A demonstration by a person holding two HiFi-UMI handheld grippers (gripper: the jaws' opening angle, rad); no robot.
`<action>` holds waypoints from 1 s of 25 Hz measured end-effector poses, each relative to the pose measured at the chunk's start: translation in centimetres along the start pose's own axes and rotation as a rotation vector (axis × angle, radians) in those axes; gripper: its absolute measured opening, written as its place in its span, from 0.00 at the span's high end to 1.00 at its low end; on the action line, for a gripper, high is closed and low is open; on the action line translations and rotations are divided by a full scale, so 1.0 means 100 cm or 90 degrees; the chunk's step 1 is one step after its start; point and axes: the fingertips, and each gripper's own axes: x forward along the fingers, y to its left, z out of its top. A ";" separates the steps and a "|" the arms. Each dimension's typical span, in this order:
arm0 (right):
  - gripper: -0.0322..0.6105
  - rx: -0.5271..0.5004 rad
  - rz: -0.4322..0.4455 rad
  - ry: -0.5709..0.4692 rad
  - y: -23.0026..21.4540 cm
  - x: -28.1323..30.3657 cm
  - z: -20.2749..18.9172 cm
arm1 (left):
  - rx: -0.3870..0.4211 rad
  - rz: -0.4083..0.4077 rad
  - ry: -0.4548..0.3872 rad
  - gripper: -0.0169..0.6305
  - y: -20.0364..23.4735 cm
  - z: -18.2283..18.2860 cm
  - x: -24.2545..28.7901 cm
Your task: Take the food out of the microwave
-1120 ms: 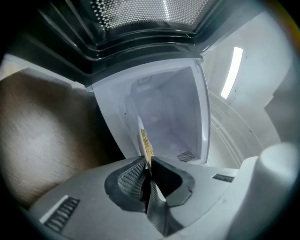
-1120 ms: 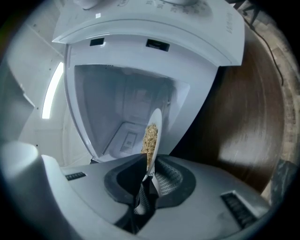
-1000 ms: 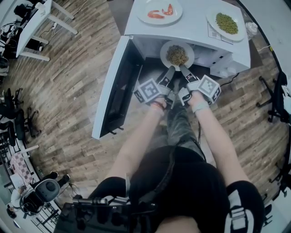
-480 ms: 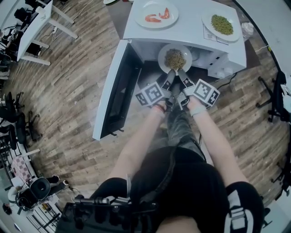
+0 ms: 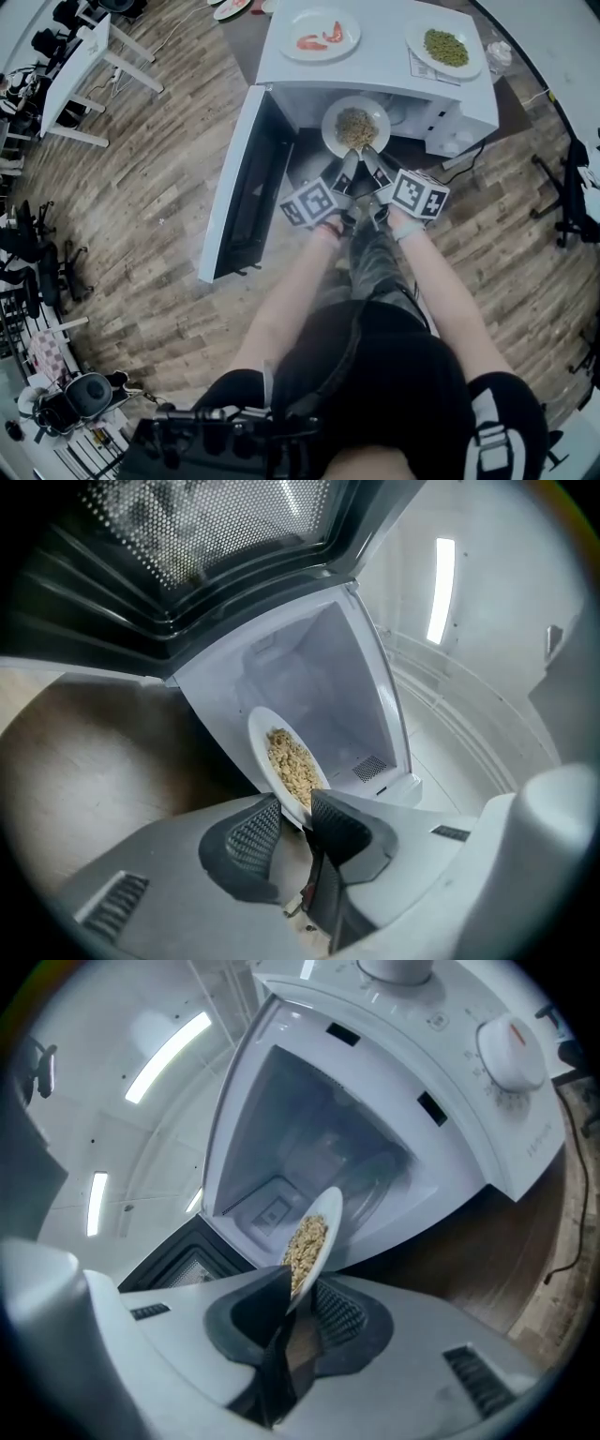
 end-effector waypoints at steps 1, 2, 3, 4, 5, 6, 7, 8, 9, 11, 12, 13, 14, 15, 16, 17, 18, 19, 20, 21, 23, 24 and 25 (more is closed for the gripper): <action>0.84 0.003 0.003 -0.001 0.002 -0.001 -0.001 | 0.003 -0.001 -0.001 0.82 -0.001 0.000 -0.002; 0.84 0.006 0.006 -0.002 0.004 -0.002 -0.002 | 0.007 -0.002 -0.001 0.82 -0.002 0.001 -0.005; 0.84 0.008 0.009 -0.002 0.006 -0.003 -0.003 | 0.011 -0.002 -0.001 0.82 -0.003 0.002 -0.007; 0.84 0.009 0.013 -0.001 0.008 -0.004 -0.004 | 0.014 -0.002 -0.002 0.82 -0.004 0.002 -0.009; 0.84 0.008 0.016 0.000 0.010 -0.005 -0.005 | 0.017 -0.004 -0.003 0.82 -0.005 0.001 -0.012; 0.84 0.005 0.019 0.001 0.012 -0.007 -0.007 | 0.018 -0.005 -0.005 0.82 -0.006 0.000 -0.015; 0.84 0.002 0.023 0.003 0.015 -0.009 -0.008 | 0.020 -0.007 -0.006 0.82 -0.007 -0.001 -0.018; 0.84 -0.001 0.026 0.005 0.017 -0.011 -0.010 | 0.022 -0.009 -0.007 0.82 -0.008 -0.003 -0.021; 0.84 -0.002 0.029 0.006 0.019 -0.013 -0.012 | 0.024 -0.011 -0.008 0.82 -0.009 -0.004 -0.024; 0.84 0.002 0.034 0.004 0.022 -0.016 -0.015 | 0.028 -0.013 -0.008 0.82 -0.011 -0.006 -0.030; 0.84 0.008 0.036 0.003 0.023 -0.018 -0.017 | 0.030 -0.014 -0.008 0.83 -0.012 -0.007 -0.033; 0.84 0.017 0.038 0.002 0.025 -0.020 -0.019 | 0.032 -0.014 -0.007 0.83 -0.013 -0.008 -0.035; 0.84 0.028 0.041 0.002 0.025 -0.022 -0.022 | 0.033 -0.015 -0.006 0.84 -0.013 -0.009 -0.038; 0.84 0.040 0.043 0.001 0.026 -0.024 -0.024 | 0.036 -0.017 -0.006 0.84 -0.014 -0.010 -0.041; 0.84 0.051 0.046 0.000 0.027 -0.026 -0.026 | 0.038 -0.019 -0.005 0.84 -0.015 -0.011 -0.044; 0.84 0.059 0.047 -0.003 0.028 -0.028 -0.028 | 0.041 -0.021 -0.003 0.85 -0.017 -0.013 -0.046; 0.84 0.064 0.048 -0.006 0.030 -0.030 -0.030 | 0.043 -0.023 -0.002 0.85 -0.018 -0.014 -0.048; 0.84 0.067 0.048 -0.009 0.031 -0.033 -0.031 | 0.044 -0.025 0.000 0.85 -0.019 -0.015 -0.051; 0.84 0.071 0.048 -0.011 0.033 -0.036 -0.033 | 0.044 -0.026 0.001 0.85 -0.020 -0.017 -0.054; 0.84 0.076 0.048 -0.014 0.034 -0.039 -0.036 | 0.043 -0.027 0.003 0.84 -0.021 -0.019 -0.058; 0.84 0.085 0.046 -0.018 0.036 -0.044 -0.041 | 0.044 -0.031 0.006 0.84 -0.023 -0.022 -0.063; 0.84 0.088 0.045 -0.020 0.036 -0.046 -0.043 | 0.045 -0.033 0.009 0.84 -0.024 -0.024 -0.066; 0.84 0.090 0.044 -0.022 0.037 -0.049 -0.045 | 0.046 -0.035 0.011 0.84 -0.024 -0.026 -0.068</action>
